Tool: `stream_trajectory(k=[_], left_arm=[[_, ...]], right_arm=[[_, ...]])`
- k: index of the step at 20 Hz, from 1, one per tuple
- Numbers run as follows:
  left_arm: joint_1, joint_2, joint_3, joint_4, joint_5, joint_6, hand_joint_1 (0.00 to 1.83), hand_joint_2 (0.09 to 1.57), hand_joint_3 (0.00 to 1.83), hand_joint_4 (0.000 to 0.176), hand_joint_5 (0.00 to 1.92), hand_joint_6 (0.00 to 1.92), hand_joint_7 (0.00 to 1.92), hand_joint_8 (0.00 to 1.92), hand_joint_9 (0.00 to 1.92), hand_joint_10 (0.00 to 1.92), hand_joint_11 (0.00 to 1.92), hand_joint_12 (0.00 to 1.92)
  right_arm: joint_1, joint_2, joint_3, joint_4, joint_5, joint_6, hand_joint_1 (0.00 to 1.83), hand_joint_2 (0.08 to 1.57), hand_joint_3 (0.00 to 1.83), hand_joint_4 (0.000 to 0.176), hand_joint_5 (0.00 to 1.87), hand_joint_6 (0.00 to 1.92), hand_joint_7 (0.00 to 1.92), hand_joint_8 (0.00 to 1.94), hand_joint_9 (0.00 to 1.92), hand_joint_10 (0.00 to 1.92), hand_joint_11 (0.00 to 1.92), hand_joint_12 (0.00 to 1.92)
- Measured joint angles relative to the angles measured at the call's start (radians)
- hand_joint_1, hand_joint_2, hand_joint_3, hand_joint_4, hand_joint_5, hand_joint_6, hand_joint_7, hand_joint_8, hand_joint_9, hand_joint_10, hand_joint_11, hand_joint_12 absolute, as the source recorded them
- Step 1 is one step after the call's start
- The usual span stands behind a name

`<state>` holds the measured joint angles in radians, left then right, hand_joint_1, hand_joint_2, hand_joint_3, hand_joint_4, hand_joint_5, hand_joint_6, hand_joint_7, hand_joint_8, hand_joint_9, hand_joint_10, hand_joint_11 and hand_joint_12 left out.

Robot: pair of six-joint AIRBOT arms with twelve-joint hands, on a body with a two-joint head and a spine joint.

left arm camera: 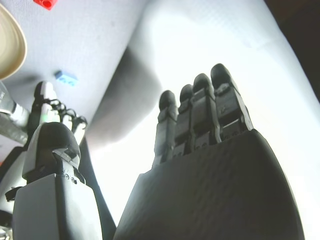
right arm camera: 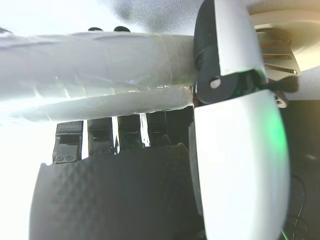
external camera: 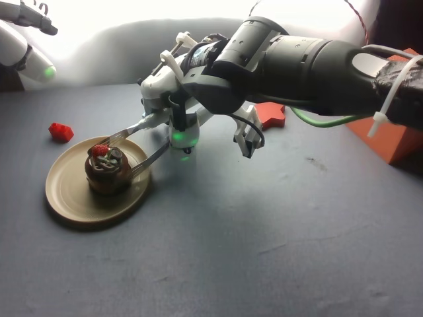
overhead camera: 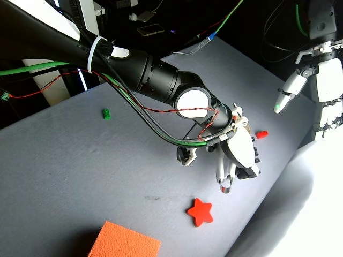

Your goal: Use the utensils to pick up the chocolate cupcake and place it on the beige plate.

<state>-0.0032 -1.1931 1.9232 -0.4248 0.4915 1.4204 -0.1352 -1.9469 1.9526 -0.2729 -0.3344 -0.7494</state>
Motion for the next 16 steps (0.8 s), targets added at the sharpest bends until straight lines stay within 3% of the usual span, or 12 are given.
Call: stream_trajectory(k=[12, 16], left_arm=[[0.000, 0.001, 0.000, 0.000, -0.006, 0.000, 0.52, 1.03, 0.00, 0.000, 0.17, 0.01, 0.10, 0.00, 0.09, 0.00, 0.00, 0.15], [0.000, 0.001, 0.000, 0.000, -0.006, 0.000, 0.50, 1.04, 0.00, 0.000, 0.14, 0.00, 0.06, 0.00, 0.05, 0.00, 0.00, 0.07]], right_arm=[[0.000, 0.006, 0.000, 0.000, -0.008, 0.017, 0.95, 1.04, 0.00, 0.000, 0.59, 0.00, 0.67, 0.00, 0.44, 0.64, 0.07, 1.38], [0.000, 0.006, 0.000, 0.000, -0.008, 0.019, 0.93, 1.06, 0.00, 0.000, 0.58, 0.00, 0.67, 0.00, 0.42, 0.62, 0.08, 1.33]])
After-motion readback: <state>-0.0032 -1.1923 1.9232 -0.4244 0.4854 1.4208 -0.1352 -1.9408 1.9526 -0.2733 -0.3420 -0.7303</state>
